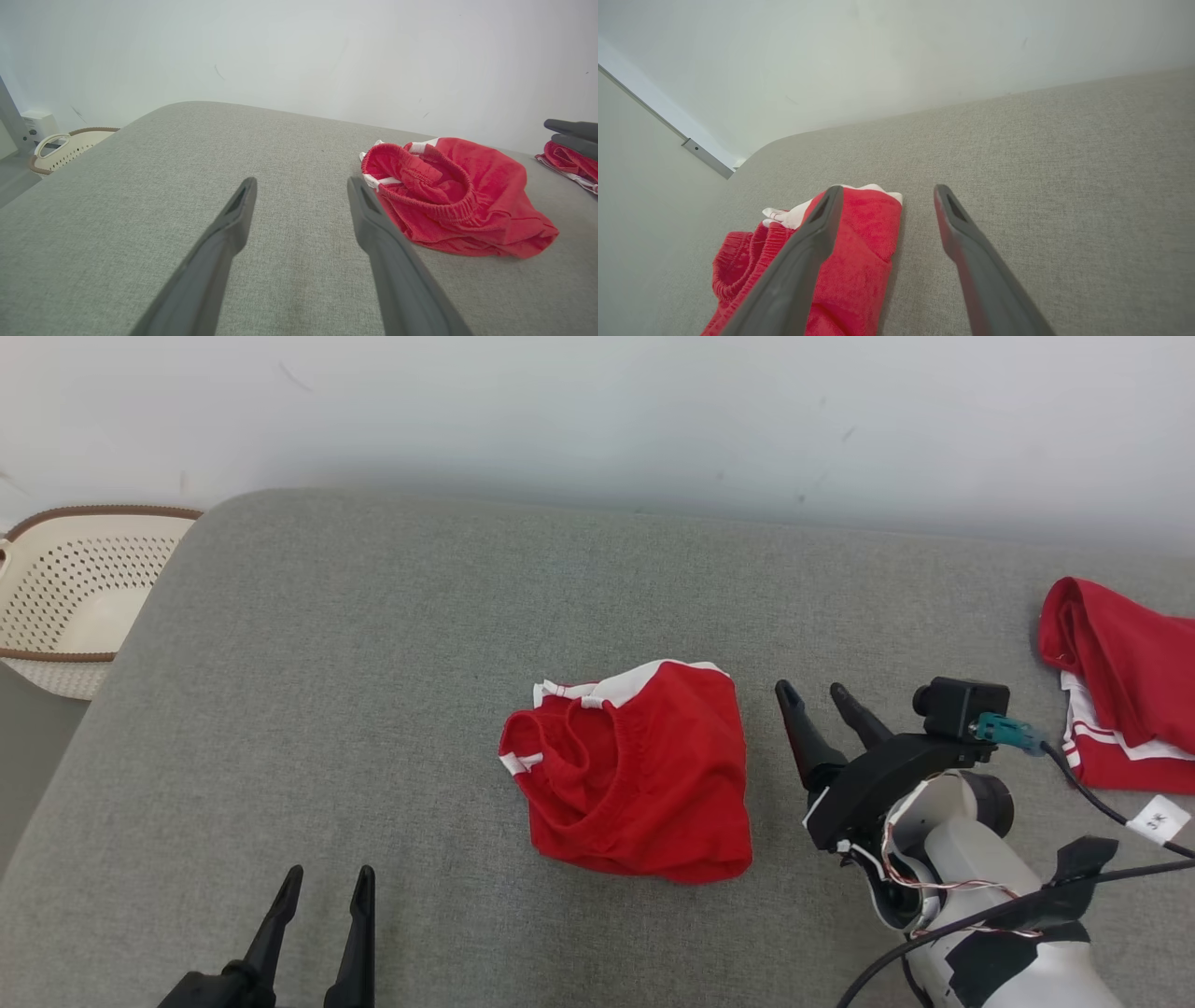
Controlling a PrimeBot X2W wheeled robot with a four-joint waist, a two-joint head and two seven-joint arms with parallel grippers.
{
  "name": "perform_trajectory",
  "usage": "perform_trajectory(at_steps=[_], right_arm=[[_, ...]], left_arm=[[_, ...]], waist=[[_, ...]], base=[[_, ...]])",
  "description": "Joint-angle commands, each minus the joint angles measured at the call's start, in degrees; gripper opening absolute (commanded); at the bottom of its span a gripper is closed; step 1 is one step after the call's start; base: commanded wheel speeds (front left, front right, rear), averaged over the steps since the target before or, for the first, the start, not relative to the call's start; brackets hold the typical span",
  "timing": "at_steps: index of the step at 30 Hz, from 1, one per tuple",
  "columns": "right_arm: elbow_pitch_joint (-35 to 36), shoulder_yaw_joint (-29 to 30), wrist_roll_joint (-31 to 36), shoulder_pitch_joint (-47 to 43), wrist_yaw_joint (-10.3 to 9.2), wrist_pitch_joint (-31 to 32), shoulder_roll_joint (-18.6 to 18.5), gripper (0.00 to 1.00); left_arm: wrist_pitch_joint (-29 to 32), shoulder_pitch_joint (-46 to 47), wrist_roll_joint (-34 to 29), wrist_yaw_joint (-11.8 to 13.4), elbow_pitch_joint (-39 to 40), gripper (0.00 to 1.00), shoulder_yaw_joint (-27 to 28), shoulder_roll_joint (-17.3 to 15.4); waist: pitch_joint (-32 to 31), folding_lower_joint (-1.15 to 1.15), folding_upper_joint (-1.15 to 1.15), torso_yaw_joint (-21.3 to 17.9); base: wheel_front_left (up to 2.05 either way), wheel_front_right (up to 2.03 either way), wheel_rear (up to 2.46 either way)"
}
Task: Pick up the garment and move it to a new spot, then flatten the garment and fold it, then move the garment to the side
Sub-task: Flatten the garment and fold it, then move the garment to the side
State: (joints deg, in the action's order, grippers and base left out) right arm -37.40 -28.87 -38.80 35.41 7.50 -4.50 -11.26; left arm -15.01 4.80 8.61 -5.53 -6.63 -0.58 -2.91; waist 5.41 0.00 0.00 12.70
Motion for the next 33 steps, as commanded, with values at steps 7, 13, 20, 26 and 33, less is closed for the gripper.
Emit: perform_trajectory(at_steps=[7,13,20,26,33], right_arm=[[-1.6,1.2,2.0,-0.2,-0.02,2.6,2.2,1.00],[-5.5,1.6,4.1,1.8,-0.02,3.9,3.5,1.00],[-10.7,1.1,4.1,3.8,-0.02,4.9,5.1,1.00],[-14.7,-0.3,4.0,5.1,-0.02,5.5,6.2,1.00],[-17.6,-2.9,2.7,6.1,-0.02,5.8,7.5,0.00]], left_arm=[[-0.2,0.6,0.1,-0.4,0.2,1.00,-0.2,0.0],[-0.2,1.4,0.7,-0.6,-0.2,1.00,-0.4,0.0],[-0.2,2.2,1.3,-0.8,-0.5,1.00,-0.8,0.0],[-0.2,2.6,1.4,-0.8,-0.7,1.00,-1.0,0.0],[-0.2,2.9,1.6,-0.4,-1.0,1.00,-1.5,0.0]], waist=[[1.3,0.00,0.00,0.7],[2.7,0.00,0.00,2.1],[4.0,0.00,0.00,3.5],[4.6,0.00,0.00,4.1],[4.8,0.00,0.00,4.4]], base=[[0.00,0.00,0.00],[0.00,0.00,0.00],[0.00,0.00,0.00],[0.00,0.00,0.00],[0.00,0.00,0.00]])
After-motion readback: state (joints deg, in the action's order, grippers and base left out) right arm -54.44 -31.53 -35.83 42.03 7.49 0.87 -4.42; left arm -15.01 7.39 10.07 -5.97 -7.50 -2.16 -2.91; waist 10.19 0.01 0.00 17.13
